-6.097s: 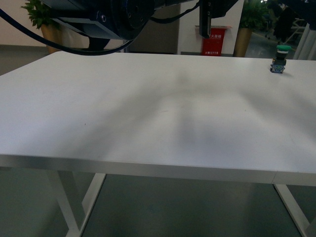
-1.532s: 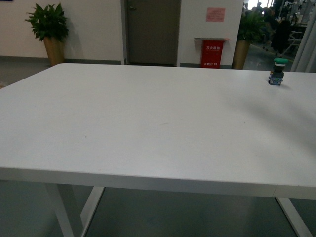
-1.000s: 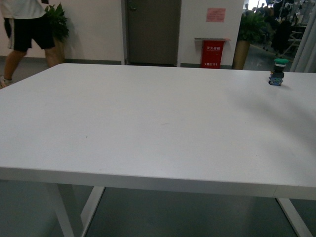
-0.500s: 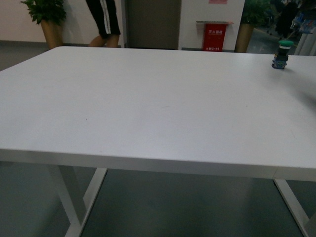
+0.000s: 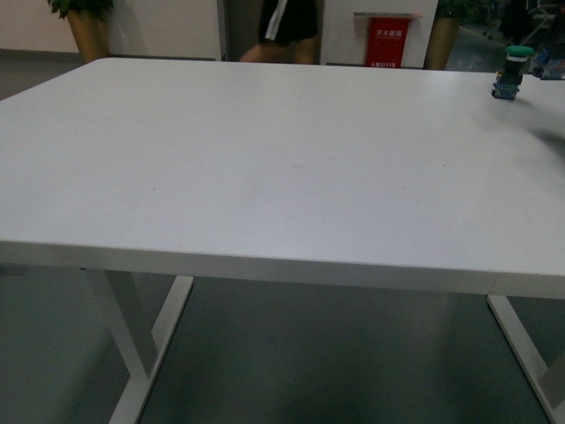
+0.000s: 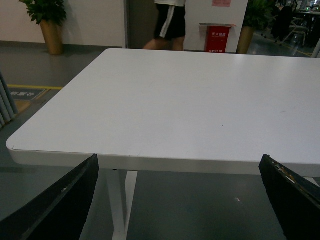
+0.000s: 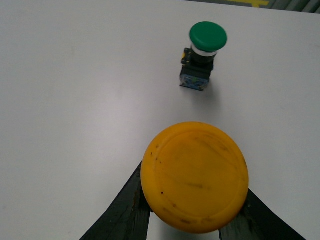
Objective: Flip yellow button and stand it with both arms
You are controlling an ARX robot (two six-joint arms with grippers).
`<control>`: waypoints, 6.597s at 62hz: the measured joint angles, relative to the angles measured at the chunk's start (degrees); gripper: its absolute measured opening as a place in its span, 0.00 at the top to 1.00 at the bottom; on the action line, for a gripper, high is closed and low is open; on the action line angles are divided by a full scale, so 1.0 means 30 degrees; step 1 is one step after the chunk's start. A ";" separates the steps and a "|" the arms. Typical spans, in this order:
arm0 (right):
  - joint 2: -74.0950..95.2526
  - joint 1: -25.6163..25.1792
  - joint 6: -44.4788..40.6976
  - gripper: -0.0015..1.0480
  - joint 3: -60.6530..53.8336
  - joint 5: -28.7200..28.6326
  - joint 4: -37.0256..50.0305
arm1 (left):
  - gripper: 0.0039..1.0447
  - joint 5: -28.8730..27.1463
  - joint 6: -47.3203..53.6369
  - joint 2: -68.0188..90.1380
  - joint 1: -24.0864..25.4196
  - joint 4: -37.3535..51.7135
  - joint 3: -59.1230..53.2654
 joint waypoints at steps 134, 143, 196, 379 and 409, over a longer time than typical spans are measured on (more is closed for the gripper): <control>0.1938 -0.0612 0.0663 0.23 -0.0495 0.0335 0.0000 | 0.06 -0.0007 0.0000 0.0000 -0.0007 0.0000 0.0000; 0.1938 -0.0612 0.0823 0.05 -0.0561 0.0328 0.0051 | 0.06 0.0000 0.0000 0.0000 -0.0007 0.0000 0.0000; -0.2594 -0.0860 0.0219 0.07 -0.3519 -0.2011 0.1005 | 0.06 0.0000 0.0000 0.0000 0.0000 0.0000 0.0000; -4.1747 0.1566 0.1858 0.50 -3.8155 -0.0095 0.6790 | 0.06 -0.0007 0.0000 -0.0007 -0.0007 0.0000 0.0000; -4.1747 0.1566 0.1865 0.07 -3.8155 -0.0102 0.6790 | 0.06 -0.0007 0.0000 -0.0007 -0.0007 0.0000 0.0000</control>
